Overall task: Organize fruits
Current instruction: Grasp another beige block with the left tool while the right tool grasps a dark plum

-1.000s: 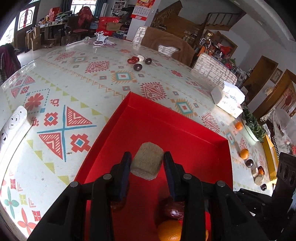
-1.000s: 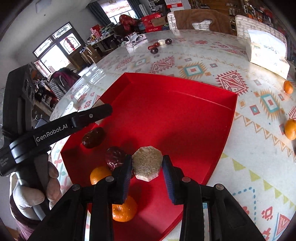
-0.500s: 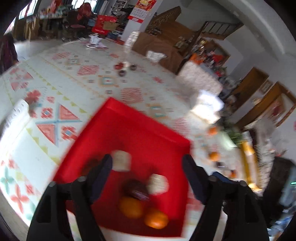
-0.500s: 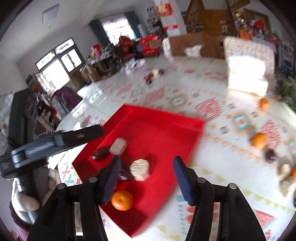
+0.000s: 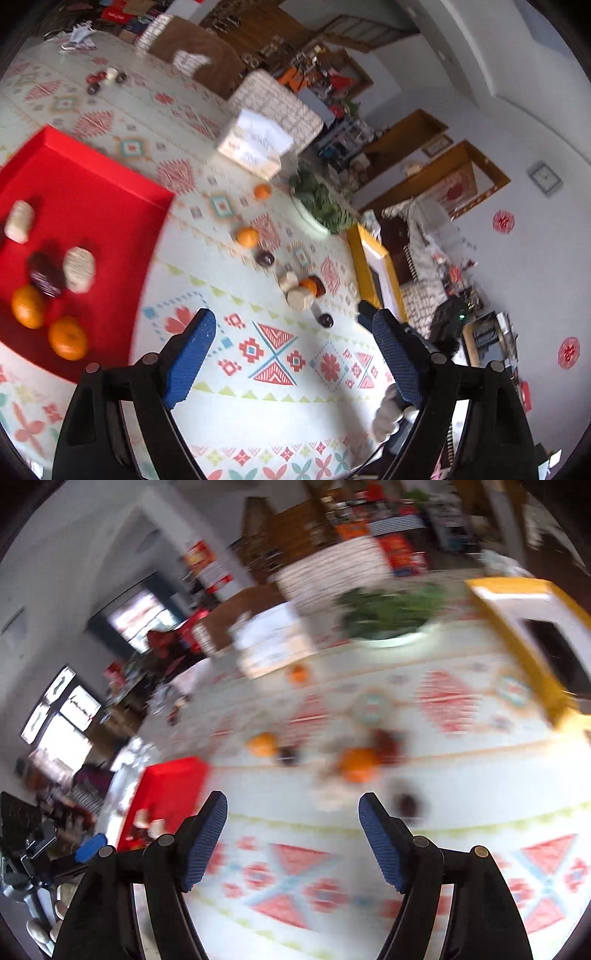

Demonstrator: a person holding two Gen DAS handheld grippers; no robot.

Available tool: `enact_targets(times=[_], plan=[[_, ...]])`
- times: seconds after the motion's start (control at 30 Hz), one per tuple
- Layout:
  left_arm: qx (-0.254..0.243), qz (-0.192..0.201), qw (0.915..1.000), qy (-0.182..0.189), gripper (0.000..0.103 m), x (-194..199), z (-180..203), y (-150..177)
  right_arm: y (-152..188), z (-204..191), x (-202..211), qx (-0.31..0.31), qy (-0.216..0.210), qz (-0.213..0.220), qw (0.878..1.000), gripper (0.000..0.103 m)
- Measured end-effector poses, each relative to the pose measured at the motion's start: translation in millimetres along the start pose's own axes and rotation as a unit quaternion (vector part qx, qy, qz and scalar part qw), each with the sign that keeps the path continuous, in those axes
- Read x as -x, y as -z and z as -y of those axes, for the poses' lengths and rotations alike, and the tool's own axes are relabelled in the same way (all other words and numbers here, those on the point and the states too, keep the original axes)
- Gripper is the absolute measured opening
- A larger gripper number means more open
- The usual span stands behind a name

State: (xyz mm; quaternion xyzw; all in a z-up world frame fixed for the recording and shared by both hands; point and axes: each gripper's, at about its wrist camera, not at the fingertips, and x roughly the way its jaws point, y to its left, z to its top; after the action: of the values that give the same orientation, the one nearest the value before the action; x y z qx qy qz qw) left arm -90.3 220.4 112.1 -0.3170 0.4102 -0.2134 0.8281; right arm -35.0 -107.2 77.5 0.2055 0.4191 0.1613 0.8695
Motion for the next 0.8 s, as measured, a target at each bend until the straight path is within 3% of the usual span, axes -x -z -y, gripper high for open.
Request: enact_targets(times=[0.17,0.37,0.43,0.53,0.7,0.8], plan=[[-0.014,-0.033,0.9986,-0.039,0.086,-54.2,8.1,17.9,3.9,47.1,6.6,-0.023,0.023,-0.007,0.999,0.079],[-0.054,-0.057,0.9946,-0.068,0.084,-96.3,17.6,24.7,11.2,47.5,-17.8,0.035,0.048,-0.024,0.998,0.069],[-0.068,-0.060,0.9931,-0.075,0.072,-105.9,21.9,24.1,15.4,46.7,-25.1,0.059,0.054,-0.030,0.996,0.065],[-0.079,-0.065,0.9915,-0.081,0.064,-119.7,29.5,23.0,19.0,42.6,-36.9,0.079,0.062,-0.034,0.994,0.059],[-0.091,-0.084,0.9882,-0.091,0.062,-153.3,37.3,26.0,22.7,47.4,-42.7,0.091,0.081,-0.026,0.992,0.030],[-0.086,-0.093,0.9874,-0.095,0.062,-173.4,38.6,27.4,23.0,50.8,-39.7,0.086,0.077,-0.018,0.993,0.024]])
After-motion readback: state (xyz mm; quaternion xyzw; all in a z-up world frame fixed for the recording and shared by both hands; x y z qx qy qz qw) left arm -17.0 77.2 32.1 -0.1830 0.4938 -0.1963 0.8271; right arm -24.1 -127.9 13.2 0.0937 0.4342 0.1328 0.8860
